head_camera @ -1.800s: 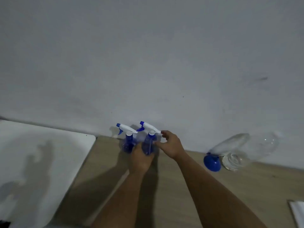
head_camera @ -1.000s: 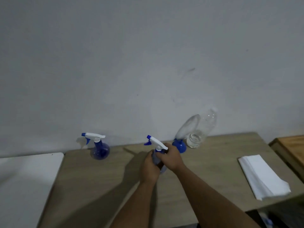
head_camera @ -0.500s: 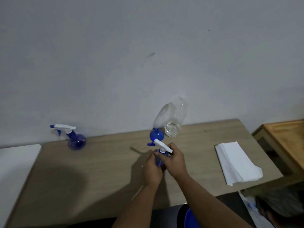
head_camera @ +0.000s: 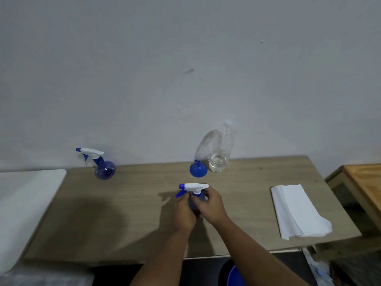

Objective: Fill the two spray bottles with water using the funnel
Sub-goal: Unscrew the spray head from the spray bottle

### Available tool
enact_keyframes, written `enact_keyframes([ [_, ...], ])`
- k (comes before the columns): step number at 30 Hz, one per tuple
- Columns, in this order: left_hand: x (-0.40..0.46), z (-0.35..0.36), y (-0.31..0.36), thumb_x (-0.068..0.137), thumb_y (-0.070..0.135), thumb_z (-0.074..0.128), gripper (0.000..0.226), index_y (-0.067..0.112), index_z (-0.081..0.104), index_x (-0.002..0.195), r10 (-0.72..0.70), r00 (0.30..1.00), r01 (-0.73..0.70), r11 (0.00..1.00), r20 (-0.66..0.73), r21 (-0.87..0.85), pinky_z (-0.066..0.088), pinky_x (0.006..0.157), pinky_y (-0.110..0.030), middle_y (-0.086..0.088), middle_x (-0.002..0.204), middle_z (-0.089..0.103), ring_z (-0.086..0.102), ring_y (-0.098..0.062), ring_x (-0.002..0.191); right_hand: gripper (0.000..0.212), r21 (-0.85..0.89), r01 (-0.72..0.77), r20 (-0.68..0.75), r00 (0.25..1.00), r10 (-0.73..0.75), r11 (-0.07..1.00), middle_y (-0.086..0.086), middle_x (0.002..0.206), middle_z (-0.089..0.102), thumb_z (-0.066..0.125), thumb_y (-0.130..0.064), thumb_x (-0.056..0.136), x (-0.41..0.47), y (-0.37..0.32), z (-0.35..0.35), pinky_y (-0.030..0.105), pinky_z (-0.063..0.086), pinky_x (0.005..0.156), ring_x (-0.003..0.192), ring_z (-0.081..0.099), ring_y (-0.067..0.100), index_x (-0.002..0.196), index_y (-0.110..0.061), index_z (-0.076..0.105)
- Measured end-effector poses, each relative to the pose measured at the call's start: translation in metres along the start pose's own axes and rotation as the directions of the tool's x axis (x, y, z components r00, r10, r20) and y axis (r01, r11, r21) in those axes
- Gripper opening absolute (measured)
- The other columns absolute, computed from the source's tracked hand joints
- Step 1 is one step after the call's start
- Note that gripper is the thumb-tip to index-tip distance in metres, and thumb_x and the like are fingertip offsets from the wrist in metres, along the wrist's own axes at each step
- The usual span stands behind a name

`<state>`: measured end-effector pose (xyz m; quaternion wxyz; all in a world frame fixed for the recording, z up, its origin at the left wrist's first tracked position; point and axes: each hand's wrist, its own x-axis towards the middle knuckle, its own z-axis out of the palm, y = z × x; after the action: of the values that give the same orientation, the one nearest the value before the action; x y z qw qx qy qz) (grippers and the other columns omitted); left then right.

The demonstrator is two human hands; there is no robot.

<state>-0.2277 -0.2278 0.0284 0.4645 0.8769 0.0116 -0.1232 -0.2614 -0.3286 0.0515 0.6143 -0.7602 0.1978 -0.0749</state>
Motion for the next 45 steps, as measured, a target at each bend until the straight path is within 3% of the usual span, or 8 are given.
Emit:
enact_keyframes([
  [2, -0.007, -0.007, 0.003, 0.086, 0.006, 0.059, 0.020, 0.024, 0.068, 0.088, -0.002, 0.999, 0.002, 1.000, 0.041, 0.024, 0.062, 0.074, -0.044, 0.004, 0.083, 0.072, 0.071, -0.020, 0.082, 0.032, 0.013, -0.023, 0.007, 1.000, 0.023, 1.000, -0.006, 0.095, 0.076, 0.086, -0.013, 0.081, -0.002, -0.005, -0.002, 0.025, 0.059, 0.073, 0.087, 0.072, 0.005, 0.104, -0.019, 0.064],
  [7, -0.025, -0.021, 0.007, 0.092, 0.002, 0.061, 0.030, 0.007, 0.065, 0.122, -0.002, 0.999, -0.002, 0.997, 0.040, 0.080, 0.042, 0.074, -0.008, -0.009, 0.114, 0.066, 0.063, -0.027, 0.108, 0.035, 0.024, -0.053, 0.076, 0.996, 0.051, 0.998, -0.004, 0.092, 0.074, 0.085, -0.002, 0.079, -0.006, -0.006, -0.002, 0.016, 0.055, 0.067, 0.083, 0.071, 0.006, 0.105, -0.011, 0.064],
  [10, -0.024, -0.020, 0.003, 0.091, 0.007, 0.062, 0.018, 0.015, 0.070, 0.105, -0.020, 0.997, 0.020, 1.000, 0.071, -0.011, 0.056, 0.087, -0.035, -0.007, 0.103, 0.071, 0.068, -0.031, 0.101, 0.031, 0.042, -0.044, 0.059, 0.997, 0.041, 0.998, -0.007, 0.085, 0.072, 0.086, -0.002, 0.080, -0.007, -0.006, -0.002, 0.019, 0.054, 0.067, 0.076, 0.068, -0.002, 0.100, -0.008, 0.063],
  [13, -0.016, -0.017, -0.008, 0.095, 0.009, 0.058, 0.016, 0.020, 0.070, 0.090, -0.087, 0.990, 0.108, 0.975, 0.115, -0.192, 0.063, 0.067, -0.053, -0.005, 0.080, 0.074, 0.074, -0.025, 0.074, 0.033, 0.039, -0.042, 0.088, 0.995, 0.039, 0.998, -0.005, 0.094, 0.075, 0.081, 0.003, 0.081, -0.009, -0.006, -0.001, 0.019, 0.055, 0.072, 0.083, 0.071, -0.002, 0.107, -0.013, 0.069],
  [23, -0.026, -0.017, -0.004, 0.098, 0.003, 0.054, 0.020, 0.015, 0.060, 0.082, -0.032, 0.996, 0.037, 0.996, 0.078, -0.075, 0.044, 0.050, -0.008, 0.005, 0.070, 0.061, 0.061, -0.003, 0.059, 0.035, 0.033, -0.053, 0.056, 0.997, 0.052, 0.998, -0.003, 0.096, 0.073, 0.082, 0.000, 0.080, -0.016, -0.007, 0.001, 0.016, 0.055, 0.071, 0.085, 0.069, 0.006, 0.107, -0.014, 0.065],
  [27, -0.026, -0.014, -0.007, 0.100, 0.004, 0.050, 0.023, 0.009, 0.061, 0.081, -0.034, 0.999, 0.037, 0.992, 0.028, -0.121, 0.055, 0.065, -0.028, -0.006, 0.071, 0.062, 0.062, -0.022, 0.069, 0.036, 0.035, -0.062, 0.066, 0.996, 0.059, 0.997, -0.003, 0.097, 0.073, 0.080, 0.001, 0.080, -0.017, -0.005, 0.002, 0.016, 0.054, 0.068, 0.085, 0.070, 0.006, 0.109, -0.015, 0.065],
  [36, -0.031, -0.020, -0.002, 0.097, 0.020, 0.061, 0.003, 0.021, 0.061, 0.094, -0.030, 0.997, 0.024, 0.995, 0.071, 0.093, 0.049, 0.066, -0.023, 0.003, 0.088, 0.067, 0.061, -0.008, 0.075, 0.034, 0.037, 0.006, 0.097, 0.995, -0.009, 0.999, 0.003, 0.108, 0.078, 0.080, -0.001, 0.085, -0.017, 0.001, -0.006, 0.026, 0.059, 0.088, 0.102, 0.073, 0.010, 0.116, -0.012, 0.071],
  [45, -0.021, -0.017, -0.006, 0.075, 0.045, 0.079, 0.040, 0.026, 0.065, 0.107, -0.007, 0.997, -0.003, 0.990, 0.074, 0.138, 0.052, 0.069, -0.033, 0.001, 0.094, 0.073, 0.069, -0.024, 0.086, 0.021, 0.123, 0.092, -0.019, 0.996, -0.090, 0.988, 0.001, 0.098, 0.082, 0.086, -0.009, 0.086, 0.004, -0.038, -0.018, 0.031, 0.061, 0.085, 0.093, 0.078, 0.014, 0.106, -0.007, 0.080],
])
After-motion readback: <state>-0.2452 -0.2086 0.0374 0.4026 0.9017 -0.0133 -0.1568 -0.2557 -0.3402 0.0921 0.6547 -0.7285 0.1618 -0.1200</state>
